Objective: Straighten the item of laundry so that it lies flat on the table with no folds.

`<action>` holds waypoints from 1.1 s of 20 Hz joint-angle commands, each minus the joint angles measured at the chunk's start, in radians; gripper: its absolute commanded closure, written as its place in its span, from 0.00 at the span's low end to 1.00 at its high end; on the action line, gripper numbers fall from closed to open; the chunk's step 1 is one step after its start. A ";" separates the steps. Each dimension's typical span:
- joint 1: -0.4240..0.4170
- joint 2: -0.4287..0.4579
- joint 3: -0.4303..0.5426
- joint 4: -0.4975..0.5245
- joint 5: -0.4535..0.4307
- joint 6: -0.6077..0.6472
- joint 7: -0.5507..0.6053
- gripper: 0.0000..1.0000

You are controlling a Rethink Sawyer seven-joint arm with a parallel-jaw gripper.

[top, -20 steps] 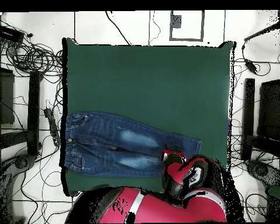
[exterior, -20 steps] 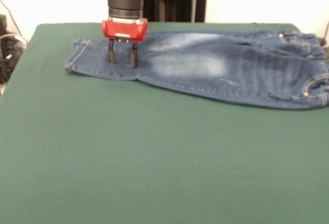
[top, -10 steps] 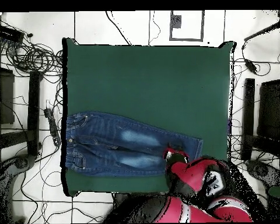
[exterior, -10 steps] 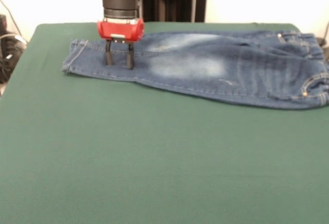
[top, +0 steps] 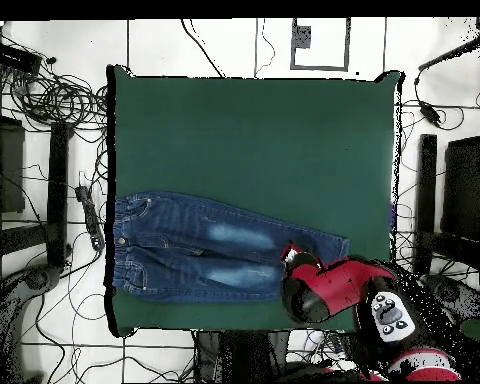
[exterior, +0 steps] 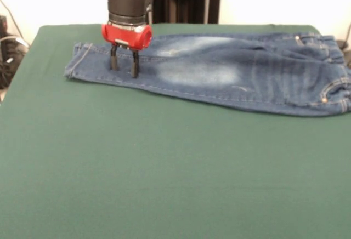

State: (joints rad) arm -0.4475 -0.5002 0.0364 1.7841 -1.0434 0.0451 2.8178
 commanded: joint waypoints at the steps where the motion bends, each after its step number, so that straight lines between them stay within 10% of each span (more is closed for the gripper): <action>1: -0.020 0.056 0.121 -0.190 -0.017 0.214 -0.318 0.00; 11: 0.017 0.089 0.093 -0.257 -0.178 0.064 -0.195 0.00; 22: 0.086 -0.162 -0.011 -0.007 -0.124 0.138 -0.140 0.00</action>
State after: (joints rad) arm -0.4114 -0.6027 0.0239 1.7711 -1.1337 0.1004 2.8176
